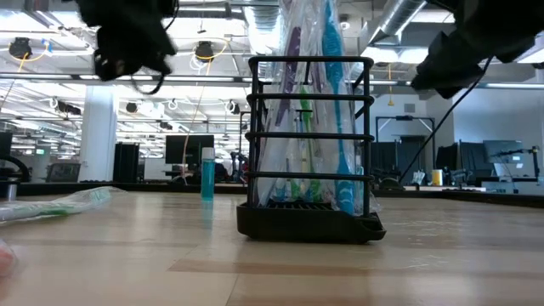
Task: Pick & Place toothbrushing station
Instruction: Put the green toothbrush into the black mesh organizer
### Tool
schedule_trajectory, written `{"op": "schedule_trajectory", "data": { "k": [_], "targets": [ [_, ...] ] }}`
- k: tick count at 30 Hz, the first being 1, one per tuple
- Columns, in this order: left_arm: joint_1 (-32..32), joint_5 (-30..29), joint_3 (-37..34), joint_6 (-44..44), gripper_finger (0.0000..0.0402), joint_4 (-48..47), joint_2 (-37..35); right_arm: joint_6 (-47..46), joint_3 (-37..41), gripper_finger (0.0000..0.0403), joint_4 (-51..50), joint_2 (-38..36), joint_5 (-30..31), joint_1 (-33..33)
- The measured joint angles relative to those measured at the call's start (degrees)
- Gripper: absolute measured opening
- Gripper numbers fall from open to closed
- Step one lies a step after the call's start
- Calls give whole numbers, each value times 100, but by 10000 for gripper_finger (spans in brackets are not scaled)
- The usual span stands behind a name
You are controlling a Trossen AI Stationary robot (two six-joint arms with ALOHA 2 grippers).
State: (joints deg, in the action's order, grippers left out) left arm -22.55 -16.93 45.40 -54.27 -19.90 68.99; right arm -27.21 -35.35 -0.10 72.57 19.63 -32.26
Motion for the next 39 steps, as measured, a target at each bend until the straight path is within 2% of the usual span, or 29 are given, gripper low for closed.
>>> {"op": "schedule_trajectory", "data": {
  "k": [8,16,25,34,39],
  "targets": [
    [-128,664,-713,-1426,108,-40,4,-49,-2,111,-213,-21,-12,-1],
    [-326,785,-1237,-2315,108,-20,3,-48,-2,111,-248,-19,-12,0],
    [-321,846,-1738,-2667,108,22,4,-47,-2,111,-251,-19,-10,18],
    [-321,771,-1920,-2711,108,476,21,-117,-2,111,-251,-19,-8,18],
    [-308,735,-1920,-2730,108,592,292,-126,-2,111,-249,-19,-8,18]
  ]
}}
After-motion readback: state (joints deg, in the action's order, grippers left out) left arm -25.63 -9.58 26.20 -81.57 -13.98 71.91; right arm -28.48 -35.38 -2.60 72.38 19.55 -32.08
